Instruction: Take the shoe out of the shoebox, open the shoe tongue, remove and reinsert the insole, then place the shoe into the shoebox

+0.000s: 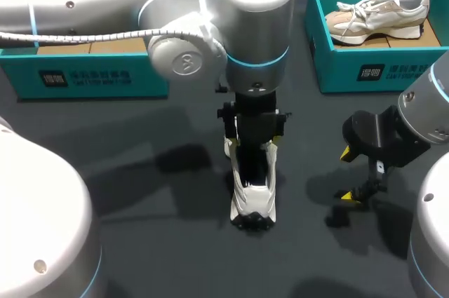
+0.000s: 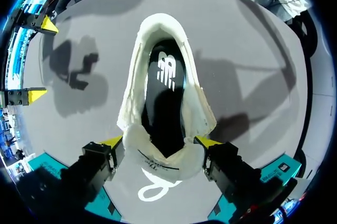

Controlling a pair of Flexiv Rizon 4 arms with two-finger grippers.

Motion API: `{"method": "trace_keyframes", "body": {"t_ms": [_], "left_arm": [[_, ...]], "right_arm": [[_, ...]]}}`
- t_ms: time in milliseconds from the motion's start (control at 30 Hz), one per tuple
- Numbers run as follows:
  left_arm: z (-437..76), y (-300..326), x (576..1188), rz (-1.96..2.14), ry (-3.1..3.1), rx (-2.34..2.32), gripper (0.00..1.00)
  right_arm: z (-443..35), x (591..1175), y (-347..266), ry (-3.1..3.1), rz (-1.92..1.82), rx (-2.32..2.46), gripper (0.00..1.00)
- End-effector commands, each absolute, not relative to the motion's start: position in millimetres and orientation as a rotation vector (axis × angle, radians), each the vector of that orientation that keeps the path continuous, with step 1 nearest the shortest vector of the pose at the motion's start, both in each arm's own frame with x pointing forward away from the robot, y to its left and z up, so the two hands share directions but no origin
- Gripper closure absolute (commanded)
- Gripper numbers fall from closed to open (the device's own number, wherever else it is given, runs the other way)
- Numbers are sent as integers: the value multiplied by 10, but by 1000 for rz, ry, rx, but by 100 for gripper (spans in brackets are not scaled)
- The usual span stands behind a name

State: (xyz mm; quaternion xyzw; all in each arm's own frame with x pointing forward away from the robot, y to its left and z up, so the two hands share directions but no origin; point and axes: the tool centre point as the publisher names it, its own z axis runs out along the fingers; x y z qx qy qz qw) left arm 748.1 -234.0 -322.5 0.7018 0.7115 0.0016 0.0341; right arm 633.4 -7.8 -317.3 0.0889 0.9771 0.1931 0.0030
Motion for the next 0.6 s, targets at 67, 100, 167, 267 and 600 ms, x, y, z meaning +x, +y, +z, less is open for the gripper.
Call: {"method": "trace_keyframes", "body": {"t_ms": [67,100,167,267,600], "left_arm": [[-3137,-2295,7602,-1,2190,2151,22],[-3116,-2290,7628,1,2190,2148,24],[-3066,-2279,7681,10,2187,2138,27],[-2979,-2260,7772,25,2181,2125,28],[-2738,-2231,8099,7,2180,2111,45]], "right_arm": [[-3170,6310,-80,3061,603,279,0],[-3170,6310,-80,3061,603,279,0],[-3170,6310,-80,3061,603,279,0],[-3170,6310,-80,3061,603,279,0],[-3170,6310,-80,3061,603,279,0]]}}
